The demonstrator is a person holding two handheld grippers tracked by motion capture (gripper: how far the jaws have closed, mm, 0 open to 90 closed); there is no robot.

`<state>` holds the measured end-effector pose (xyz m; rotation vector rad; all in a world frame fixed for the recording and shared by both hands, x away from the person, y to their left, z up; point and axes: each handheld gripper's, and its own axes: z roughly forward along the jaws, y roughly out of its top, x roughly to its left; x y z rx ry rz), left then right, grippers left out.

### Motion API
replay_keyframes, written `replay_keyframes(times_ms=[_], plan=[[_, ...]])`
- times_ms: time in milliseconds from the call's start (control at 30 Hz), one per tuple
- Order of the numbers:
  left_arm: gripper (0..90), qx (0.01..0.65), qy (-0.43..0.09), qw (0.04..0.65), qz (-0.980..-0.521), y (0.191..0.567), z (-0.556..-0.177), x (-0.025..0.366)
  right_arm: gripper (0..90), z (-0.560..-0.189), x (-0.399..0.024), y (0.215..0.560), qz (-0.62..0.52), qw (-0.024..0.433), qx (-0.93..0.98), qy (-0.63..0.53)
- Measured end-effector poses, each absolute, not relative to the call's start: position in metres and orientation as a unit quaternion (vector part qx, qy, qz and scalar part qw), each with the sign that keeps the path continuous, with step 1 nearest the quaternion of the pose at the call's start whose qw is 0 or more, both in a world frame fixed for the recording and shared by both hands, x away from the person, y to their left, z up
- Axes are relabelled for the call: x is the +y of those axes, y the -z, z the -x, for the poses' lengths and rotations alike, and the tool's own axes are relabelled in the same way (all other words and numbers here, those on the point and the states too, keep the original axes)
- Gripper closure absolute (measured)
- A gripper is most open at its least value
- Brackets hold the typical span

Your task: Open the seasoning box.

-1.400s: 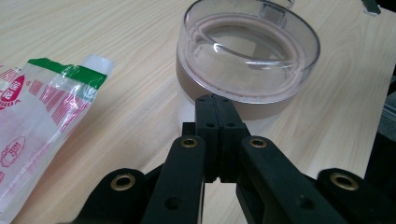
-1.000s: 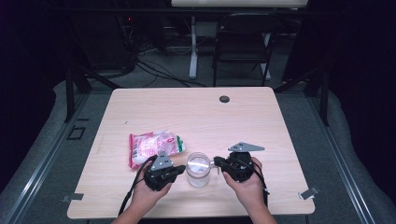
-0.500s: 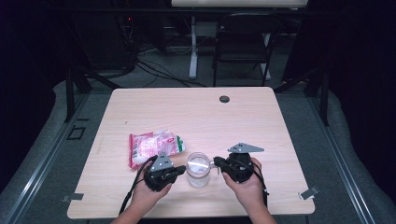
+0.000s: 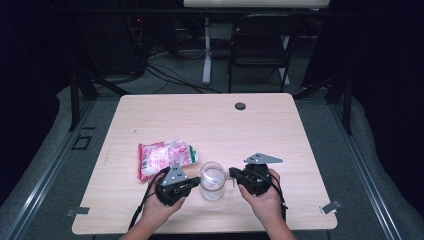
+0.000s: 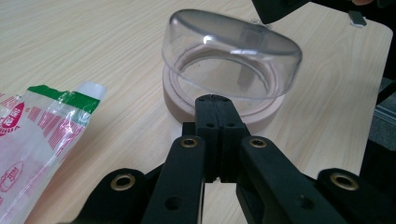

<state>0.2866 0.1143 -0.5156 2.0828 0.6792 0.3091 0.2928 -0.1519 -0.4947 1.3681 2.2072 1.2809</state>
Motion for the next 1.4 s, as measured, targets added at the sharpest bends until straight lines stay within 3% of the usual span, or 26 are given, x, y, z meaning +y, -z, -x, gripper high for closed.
replay_keyframes(times_ms=[200,633,1400], plan=[[90.0,0.283,-0.124,0.438,-0.844,0.520,-0.289,0.117,90.0,-0.293,-0.147,0.501,-0.469,0.142,0.772,-0.405],[90.0,0.289,-0.131,0.432,-0.844,0.522,-0.290,0.118,90.0,-0.294,-0.149,0.502,-0.471,0.131,0.767,-0.416],[90.0,0.265,-0.144,0.440,-0.846,0.517,-0.283,0.112,82.8,-0.290,-0.150,0.498,-0.465,0.141,0.749,-0.449]])
